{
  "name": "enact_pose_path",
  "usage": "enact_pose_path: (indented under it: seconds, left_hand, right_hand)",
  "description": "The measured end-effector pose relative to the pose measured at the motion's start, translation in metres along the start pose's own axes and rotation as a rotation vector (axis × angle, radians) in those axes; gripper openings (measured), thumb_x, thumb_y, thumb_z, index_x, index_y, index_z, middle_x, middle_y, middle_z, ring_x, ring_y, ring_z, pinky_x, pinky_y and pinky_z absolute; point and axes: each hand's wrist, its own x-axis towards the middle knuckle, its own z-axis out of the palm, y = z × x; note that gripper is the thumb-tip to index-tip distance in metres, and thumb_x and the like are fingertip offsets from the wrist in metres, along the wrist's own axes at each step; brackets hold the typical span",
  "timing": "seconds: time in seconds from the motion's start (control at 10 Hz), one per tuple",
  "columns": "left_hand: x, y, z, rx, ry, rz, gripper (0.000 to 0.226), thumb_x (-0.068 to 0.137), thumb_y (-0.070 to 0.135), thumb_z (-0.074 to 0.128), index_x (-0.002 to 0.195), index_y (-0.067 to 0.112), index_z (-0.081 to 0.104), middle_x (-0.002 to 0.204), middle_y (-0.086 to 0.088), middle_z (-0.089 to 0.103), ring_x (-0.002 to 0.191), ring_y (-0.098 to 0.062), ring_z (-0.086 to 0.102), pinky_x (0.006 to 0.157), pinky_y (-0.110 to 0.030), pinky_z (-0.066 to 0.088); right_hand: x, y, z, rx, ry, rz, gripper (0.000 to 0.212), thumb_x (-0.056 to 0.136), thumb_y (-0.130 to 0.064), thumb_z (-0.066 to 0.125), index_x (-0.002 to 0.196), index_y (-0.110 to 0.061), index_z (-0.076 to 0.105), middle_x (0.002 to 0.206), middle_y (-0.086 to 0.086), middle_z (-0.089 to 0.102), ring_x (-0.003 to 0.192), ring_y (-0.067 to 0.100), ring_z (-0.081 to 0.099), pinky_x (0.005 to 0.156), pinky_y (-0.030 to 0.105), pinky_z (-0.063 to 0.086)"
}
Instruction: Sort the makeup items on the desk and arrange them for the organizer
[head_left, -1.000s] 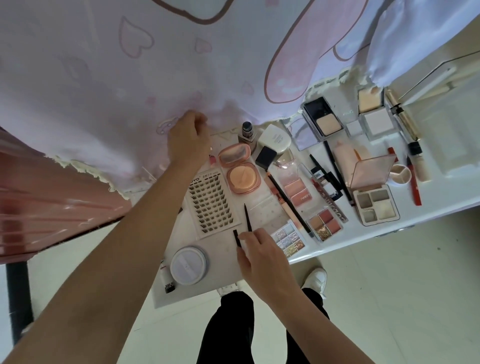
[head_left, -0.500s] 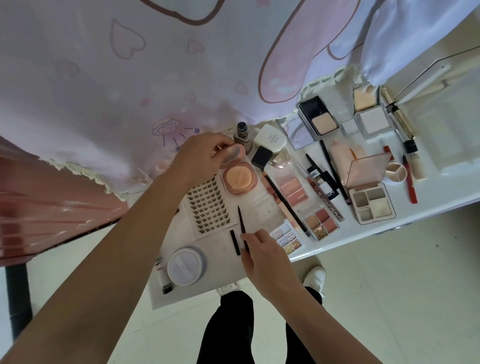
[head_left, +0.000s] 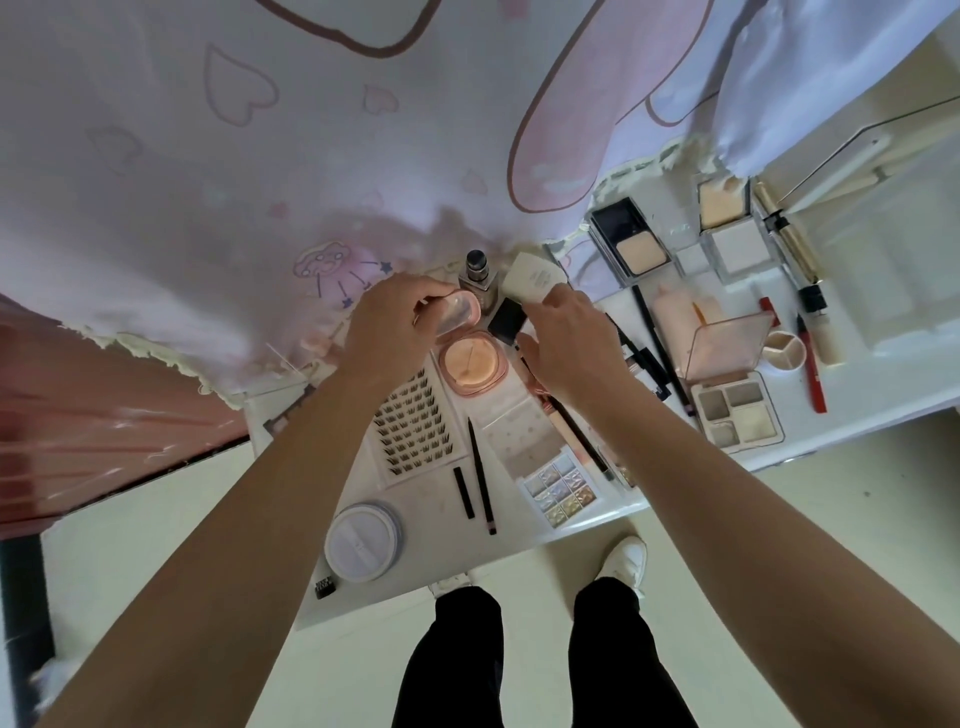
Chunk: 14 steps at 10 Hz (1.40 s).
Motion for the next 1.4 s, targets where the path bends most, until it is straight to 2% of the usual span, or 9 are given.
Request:
enact_pose_path:
  seconds: [0.2,0.4,0.5,0.6,0.8,0.9,1.2,1.3,1.4]
  left_hand:
    - [0.001,-0.003,0.002,-0.017,0.002,-0.006,0.023,0.094,0.017,0.061,0.114,0.019,0.073,0.108,0.000,0.072,0.094,-0.016,0.064,0.091,-0.036,0.050]
    - [0.000,0.001,0.003,-0.033,-0.009,-0.071,0.027,0.092,0.020,0.062,0.118,0.017,0.069,0.114,0.001,0.069,0.102,-0.017,0.062,0.096,-0.038,0.048]
    - [0.000,0.006,0.006,-0.023,-0.025,-0.103,0.041,0.089,0.035,0.066,0.126,0.020,0.062,0.123,0.004,0.065,0.113,-0.016,0.057,0.100,-0.039,0.046]
    - [0.005,0.014,0.010,-0.011,-0.001,-0.085,0.056,0.085,0.048,0.069,0.133,0.020,0.057,0.125,0.003,0.062,0.116,-0.016,0.053,0.096,-0.031,0.042]
    - [0.022,0.025,0.019,0.024,0.064,-0.055,0.047,0.081,0.054,0.068,0.117,0.024,0.067,0.103,0.008,0.071,0.098,-0.018,0.062,0.084,-0.042,0.052]
    - [0.024,0.026,0.025,0.027,0.132,-0.097,0.045,0.078,0.058,0.066,0.110,0.026,0.069,0.094,0.011,0.071,0.089,-0.015,0.065,0.077,-0.040,0.055]
    - [0.025,0.038,0.031,0.094,0.252,-0.220,0.046,0.077,0.060,0.072,0.101,0.020,0.066,0.092,0.007,0.071,0.086,-0.018,0.066,0.076,-0.040,0.054]
    - [0.028,0.042,0.027,0.090,0.217,-0.250,0.051,0.077,0.062,0.071,0.105,0.019,0.064,0.099,0.005,0.070,0.093,-0.019,0.064,0.078,-0.040,0.054]
    - [0.020,0.042,0.017,0.153,0.191,-0.209,0.060,0.083,0.063,0.065,0.121,0.017,0.059,0.116,0.000,0.064,0.109,-0.022,0.056,0.085,-0.038,0.049]
  right_hand:
    - [0.002,0.005,-0.002,0.193,0.104,0.064,0.035,0.096,-0.033,0.056,0.125,-0.015,0.063,0.124,0.010,0.053,0.110,0.025,0.053,0.085,0.033,0.049]
    - [0.017,0.017,-0.001,0.179,0.029,0.162,0.058,0.095,-0.031,0.056,0.148,-0.013,0.039,0.145,0.010,0.044,0.127,0.030,0.045,0.100,0.041,0.045]
    - [0.024,0.019,-0.001,0.148,0.004,0.165,0.056,0.096,-0.039,0.056,0.144,-0.014,0.043,0.134,0.009,0.053,0.120,0.029,0.049,0.096,0.041,0.047]
    - [0.026,0.018,-0.004,0.148,0.006,0.200,0.057,0.095,-0.048,0.058,0.139,-0.015,0.048,0.130,0.008,0.055,0.120,0.028,0.050,0.095,0.040,0.046]
    - [0.025,0.017,-0.001,0.224,-0.009,0.252,0.057,0.092,-0.050,0.061,0.138,-0.017,0.050,0.130,0.007,0.056,0.121,0.026,0.052,0.092,0.041,0.050]
    - [0.024,0.018,0.002,0.244,-0.008,0.258,0.056,0.092,-0.048,0.061,0.137,-0.016,0.050,0.127,0.007,0.058,0.119,0.026,0.054,0.093,0.042,0.052]
    - [0.022,0.017,0.005,0.277,0.027,0.266,0.055,0.091,-0.048,0.065,0.132,-0.013,0.052,0.120,0.009,0.062,0.111,0.027,0.060,0.089,0.041,0.054]
    - [0.021,0.017,0.006,0.307,0.029,0.267,0.052,0.092,-0.045,0.064,0.132,-0.013,0.053,0.118,0.010,0.063,0.109,0.026,0.060,0.089,0.039,0.054]
    - [0.019,0.015,0.002,0.278,0.027,0.264,0.049,0.094,-0.042,0.062,0.134,-0.015,0.054,0.123,0.010,0.061,0.112,0.026,0.059,0.091,0.039,0.053]
